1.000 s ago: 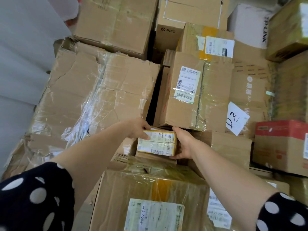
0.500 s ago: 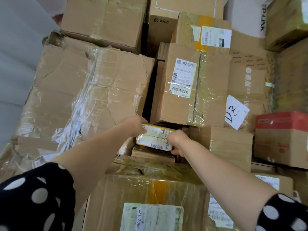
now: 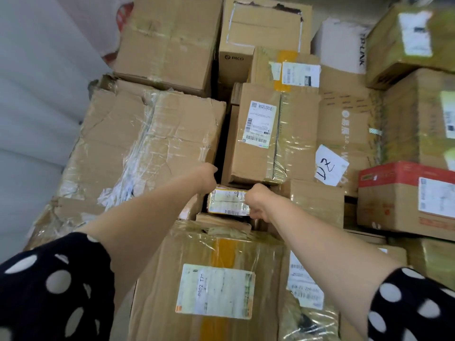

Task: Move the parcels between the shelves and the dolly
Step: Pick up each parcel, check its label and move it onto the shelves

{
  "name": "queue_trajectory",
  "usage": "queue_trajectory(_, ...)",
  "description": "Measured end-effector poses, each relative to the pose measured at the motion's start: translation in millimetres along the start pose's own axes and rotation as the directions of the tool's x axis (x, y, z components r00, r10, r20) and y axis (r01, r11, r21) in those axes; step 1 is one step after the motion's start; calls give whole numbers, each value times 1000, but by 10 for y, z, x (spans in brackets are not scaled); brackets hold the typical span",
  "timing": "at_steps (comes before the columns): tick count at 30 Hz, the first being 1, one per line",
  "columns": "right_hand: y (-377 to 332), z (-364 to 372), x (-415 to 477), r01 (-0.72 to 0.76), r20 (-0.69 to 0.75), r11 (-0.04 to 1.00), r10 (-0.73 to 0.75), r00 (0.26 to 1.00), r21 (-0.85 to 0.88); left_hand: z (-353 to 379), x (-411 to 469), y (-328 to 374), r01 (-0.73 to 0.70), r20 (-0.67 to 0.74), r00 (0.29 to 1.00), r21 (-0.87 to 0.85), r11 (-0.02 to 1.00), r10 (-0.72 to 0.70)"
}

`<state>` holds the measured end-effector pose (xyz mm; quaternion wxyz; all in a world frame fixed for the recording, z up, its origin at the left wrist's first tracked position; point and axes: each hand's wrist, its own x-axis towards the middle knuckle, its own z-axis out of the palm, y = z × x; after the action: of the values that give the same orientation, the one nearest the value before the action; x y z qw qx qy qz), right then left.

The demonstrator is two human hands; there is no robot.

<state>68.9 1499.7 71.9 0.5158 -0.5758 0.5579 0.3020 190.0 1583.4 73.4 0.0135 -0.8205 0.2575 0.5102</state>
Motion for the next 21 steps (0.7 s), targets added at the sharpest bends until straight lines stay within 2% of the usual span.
queue_trajectory(5, -141, -355, -892, 202, -14, 977, -204, 979, -67, -358, -985, 337, -65, -150, 986, 75, 995, 76)
queue_trajectory(8, -148, -787, -1575, 352, -101, 929, -363, 926, -111, -562, -1606, 670, -138, -239, 955, 166, 976, 176)
queue_trajectory(10, -85, -1105, -2006, 399, -200, 909, -415, 887, -118, -674, -1931, 916, -189, -283, 926, 224, 956, 249)
queue_trajectory(13, 229, -1570, -2616, 419, -372, 901, -429, 823, -114, -738, -2417, 1377, -271, -333, 861, 338, 901, 384)
queue_trajectory(16, 669, -1951, -3147, 427, -515, 899, -410, 753, -92, -657, -2849, 1853, -350, -323, 786, 470, 810, 527)
queue_trajectory(21, 1488, -2466, -3781, 386, -674, 922, -280, 683, 7, -333, -3347, 2659, -498, -250, 651, 572, 652, 717)
